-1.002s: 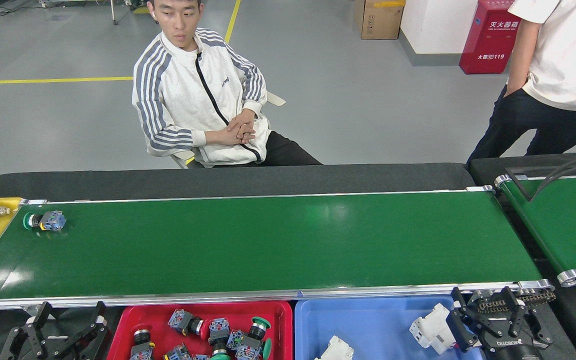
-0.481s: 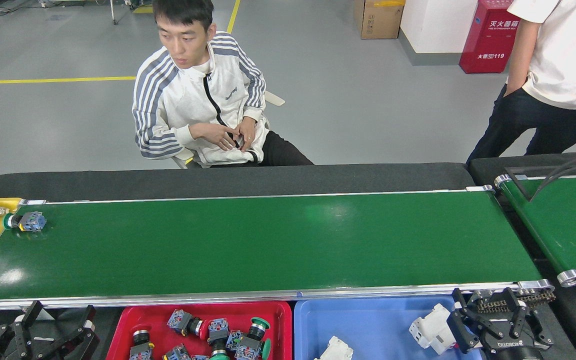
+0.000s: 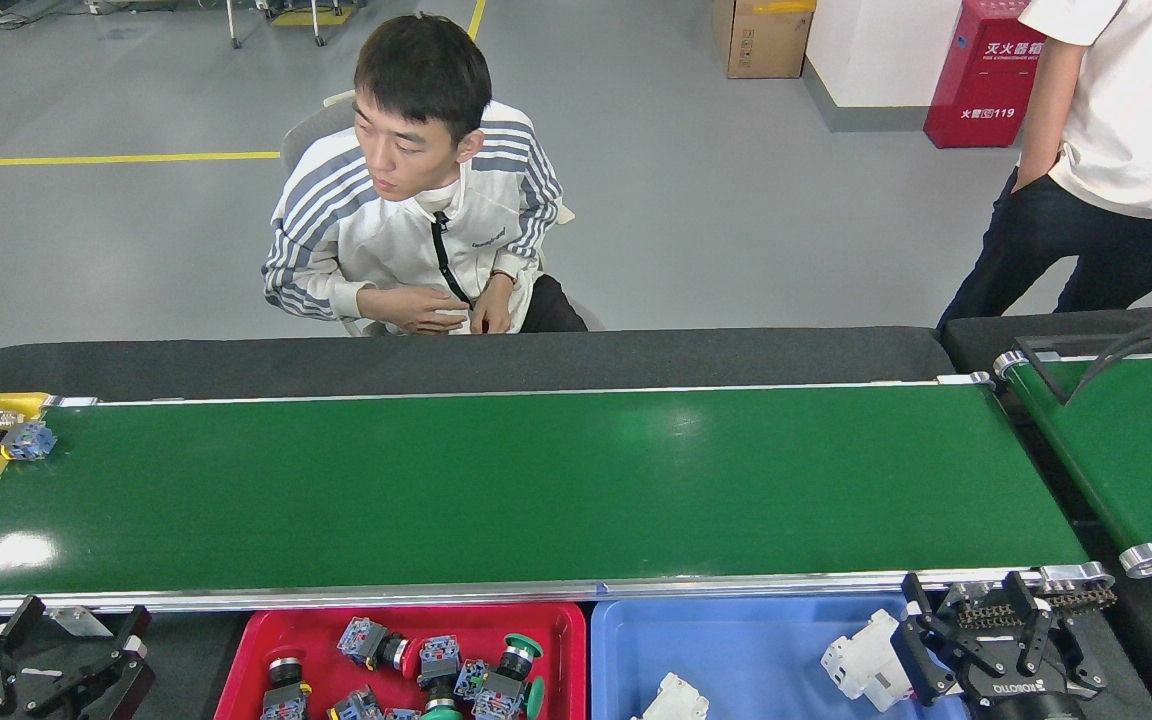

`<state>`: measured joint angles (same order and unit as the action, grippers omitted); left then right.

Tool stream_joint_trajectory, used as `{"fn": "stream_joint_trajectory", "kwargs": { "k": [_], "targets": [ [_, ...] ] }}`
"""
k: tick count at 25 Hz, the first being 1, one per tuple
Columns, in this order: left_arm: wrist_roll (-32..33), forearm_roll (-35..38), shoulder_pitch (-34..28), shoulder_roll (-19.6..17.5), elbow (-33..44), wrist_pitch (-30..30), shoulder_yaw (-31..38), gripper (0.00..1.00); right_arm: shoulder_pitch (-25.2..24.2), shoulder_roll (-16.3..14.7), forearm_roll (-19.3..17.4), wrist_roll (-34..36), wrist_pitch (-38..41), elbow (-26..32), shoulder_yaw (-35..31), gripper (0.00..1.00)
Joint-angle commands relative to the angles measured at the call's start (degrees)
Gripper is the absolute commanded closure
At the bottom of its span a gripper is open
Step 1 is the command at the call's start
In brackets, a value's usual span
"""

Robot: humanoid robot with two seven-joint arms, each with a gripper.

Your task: Pick switch part from conveyor to tray

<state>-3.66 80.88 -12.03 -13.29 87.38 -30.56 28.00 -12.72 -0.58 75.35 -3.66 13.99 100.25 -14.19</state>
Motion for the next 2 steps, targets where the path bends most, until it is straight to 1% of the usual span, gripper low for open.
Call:
{"fn": "stream_joint_trajectory", "kwargs": {
  "k": [1, 2],
  "targets": [
    [-0.21, -0.46, 0.25, -0.77, 0.42, -0.55, 1.09, 0.01, 0.07, 0.23, -0.20, 0.06, -0.19, 0.91, -0.22, 0.00],
    [-0.21, -0.46, 0.34, -0.69, 0.42, -0.55, 1.44, 0.01, 0.07, 0.23, -0.20, -0.03, -0.19, 0.91, -0.14, 0.00]
  ]
}}
